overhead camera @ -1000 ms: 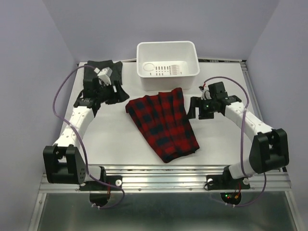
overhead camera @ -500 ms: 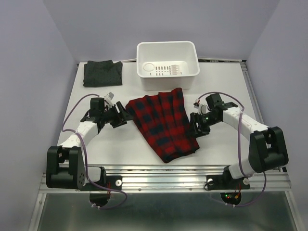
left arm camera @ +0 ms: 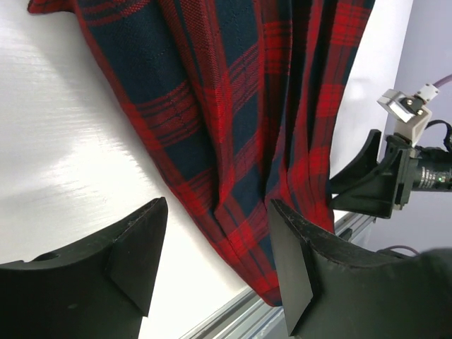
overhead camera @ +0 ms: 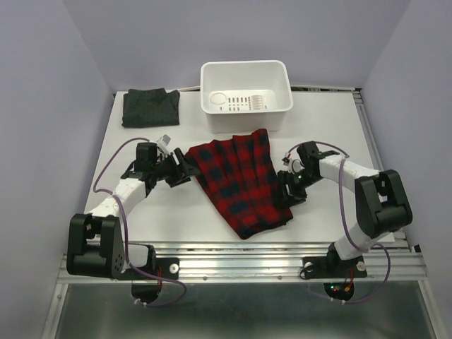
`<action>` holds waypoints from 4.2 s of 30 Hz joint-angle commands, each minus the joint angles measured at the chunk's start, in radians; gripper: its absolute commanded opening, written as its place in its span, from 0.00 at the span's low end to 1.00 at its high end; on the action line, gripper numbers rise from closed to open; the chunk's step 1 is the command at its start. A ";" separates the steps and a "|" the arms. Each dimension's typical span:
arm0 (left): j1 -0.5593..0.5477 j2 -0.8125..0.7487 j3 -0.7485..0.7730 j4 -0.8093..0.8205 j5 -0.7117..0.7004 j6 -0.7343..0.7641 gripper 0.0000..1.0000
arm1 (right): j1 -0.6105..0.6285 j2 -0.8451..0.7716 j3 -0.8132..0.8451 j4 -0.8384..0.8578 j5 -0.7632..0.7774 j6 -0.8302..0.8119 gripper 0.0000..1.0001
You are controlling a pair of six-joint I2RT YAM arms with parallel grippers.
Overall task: Fold and stack the skirts
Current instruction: Fold the skirt
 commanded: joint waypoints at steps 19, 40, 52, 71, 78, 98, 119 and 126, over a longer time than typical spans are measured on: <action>-0.034 -0.021 0.065 0.042 0.017 0.022 0.69 | 0.015 -0.027 0.154 0.018 0.185 -0.076 0.01; -0.323 0.244 0.214 0.167 -0.064 0.028 0.52 | 0.015 0.209 0.016 0.191 0.266 0.047 0.01; -0.298 0.514 0.341 0.062 -0.191 0.120 0.20 | 0.015 -0.076 0.005 0.168 0.240 0.102 0.14; -0.310 0.108 0.386 -0.178 -0.201 0.751 0.73 | 0.006 0.034 -0.064 0.366 0.043 0.180 0.37; -0.258 -0.017 0.346 -0.180 -0.167 0.883 0.63 | 0.135 -0.093 -0.265 0.565 -0.125 0.356 0.10; -0.053 0.543 0.371 0.229 0.319 0.246 0.50 | 0.106 0.035 0.042 0.784 -0.169 0.258 0.72; -0.134 -0.064 0.445 -0.392 0.027 1.210 0.82 | 0.155 -0.096 0.125 0.469 -0.162 0.067 0.71; -0.442 -0.567 0.046 -0.395 -0.069 1.563 0.45 | 0.254 -0.249 0.013 0.253 -0.180 -0.036 0.58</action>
